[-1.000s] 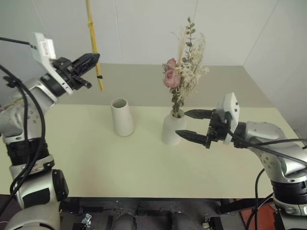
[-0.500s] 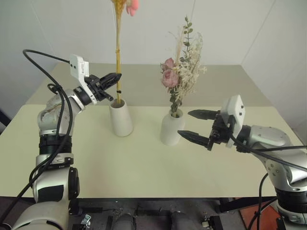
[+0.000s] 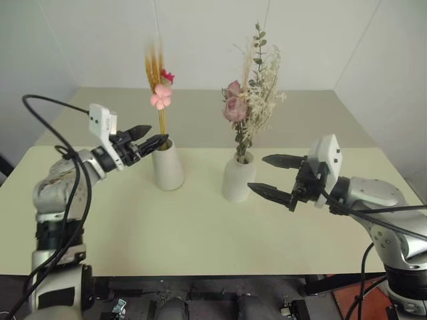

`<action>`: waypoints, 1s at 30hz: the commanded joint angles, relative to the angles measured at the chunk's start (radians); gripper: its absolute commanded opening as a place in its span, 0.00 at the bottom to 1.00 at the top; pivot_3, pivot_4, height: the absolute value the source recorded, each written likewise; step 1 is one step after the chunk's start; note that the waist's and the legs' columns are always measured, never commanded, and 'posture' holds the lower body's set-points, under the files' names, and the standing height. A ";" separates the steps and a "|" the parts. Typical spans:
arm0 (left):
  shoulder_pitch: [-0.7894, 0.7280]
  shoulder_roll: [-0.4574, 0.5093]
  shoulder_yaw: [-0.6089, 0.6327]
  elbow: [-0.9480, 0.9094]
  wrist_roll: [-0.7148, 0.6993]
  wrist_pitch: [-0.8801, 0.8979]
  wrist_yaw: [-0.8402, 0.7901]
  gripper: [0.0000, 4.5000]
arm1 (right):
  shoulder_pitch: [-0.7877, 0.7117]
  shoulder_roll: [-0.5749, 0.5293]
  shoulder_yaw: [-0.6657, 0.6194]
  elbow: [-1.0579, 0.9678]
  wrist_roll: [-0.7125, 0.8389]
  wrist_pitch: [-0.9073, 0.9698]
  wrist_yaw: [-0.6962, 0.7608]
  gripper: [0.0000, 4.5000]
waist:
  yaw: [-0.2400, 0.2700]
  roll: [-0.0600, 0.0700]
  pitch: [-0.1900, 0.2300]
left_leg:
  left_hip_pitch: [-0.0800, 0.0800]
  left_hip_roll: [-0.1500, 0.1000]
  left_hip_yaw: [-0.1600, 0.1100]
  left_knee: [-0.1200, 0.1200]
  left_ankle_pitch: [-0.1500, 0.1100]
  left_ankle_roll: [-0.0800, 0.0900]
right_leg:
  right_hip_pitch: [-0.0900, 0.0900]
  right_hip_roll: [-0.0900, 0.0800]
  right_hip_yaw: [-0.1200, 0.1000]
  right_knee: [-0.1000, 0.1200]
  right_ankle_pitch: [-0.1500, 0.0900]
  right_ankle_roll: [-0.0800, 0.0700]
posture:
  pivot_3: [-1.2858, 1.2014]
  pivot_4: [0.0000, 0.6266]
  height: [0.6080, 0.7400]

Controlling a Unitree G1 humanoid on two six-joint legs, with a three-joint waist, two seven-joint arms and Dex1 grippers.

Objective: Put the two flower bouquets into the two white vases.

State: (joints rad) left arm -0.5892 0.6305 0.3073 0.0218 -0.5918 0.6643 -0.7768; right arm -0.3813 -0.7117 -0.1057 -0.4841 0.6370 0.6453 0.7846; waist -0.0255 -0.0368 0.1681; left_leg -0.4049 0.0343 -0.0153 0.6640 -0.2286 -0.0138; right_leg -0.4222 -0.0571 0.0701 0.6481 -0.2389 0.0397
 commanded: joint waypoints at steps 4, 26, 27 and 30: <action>0.178 0.117 0.189 -0.255 -0.138 0.108 0.000 0.99 | -0.010 -0.014 -0.020 -0.007 0.007 -0.017 0.013 1.00 | -0.001 0.000 0.000 | 0.001 0.000 0.000 0.000 0.000 0.000 | 0.001 0.000 0.000 0.000 0.000 0.000 | 0.52 0.24 1.00; 0.677 0.304 0.409 -0.535 -0.264 0.056 -0.276 0.99 | 0.027 -0.110 -0.084 0.070 -0.002 -0.021 0.080 1.00 | 0.001 0.001 0.000 | 0.001 0.001 0.001 0.000 0.000 0.000 | 0.001 0.000 0.000 -0.001 -0.001 -0.001 | 0.52 0.24 1.00; 0.673 0.304 0.403 -0.533 -0.263 0.055 -0.273 0.99 | 0.030 -0.113 -0.087 0.069 -0.003 -0.020 0.081 1.00 | 0.002 0.001 0.000 | 0.001 0.001 0.001 0.000 0.000 0.000 | 0.001 0.000 0.000 -0.001 -0.001 -0.001 | 0.52 0.24 1.00; 0.662 0.306 0.390 -0.529 -0.266 0.053 -0.265 0.99 | 0.033 -0.121 -0.095 0.072 -0.004 -0.020 0.082 1.00 | 0.002 0.001 0.000 | 0.001 0.001 0.001 0.000 0.000 0.000 | 0.001 0.000 0.000 -0.001 -0.001 -0.001 | 0.52 0.24 1.00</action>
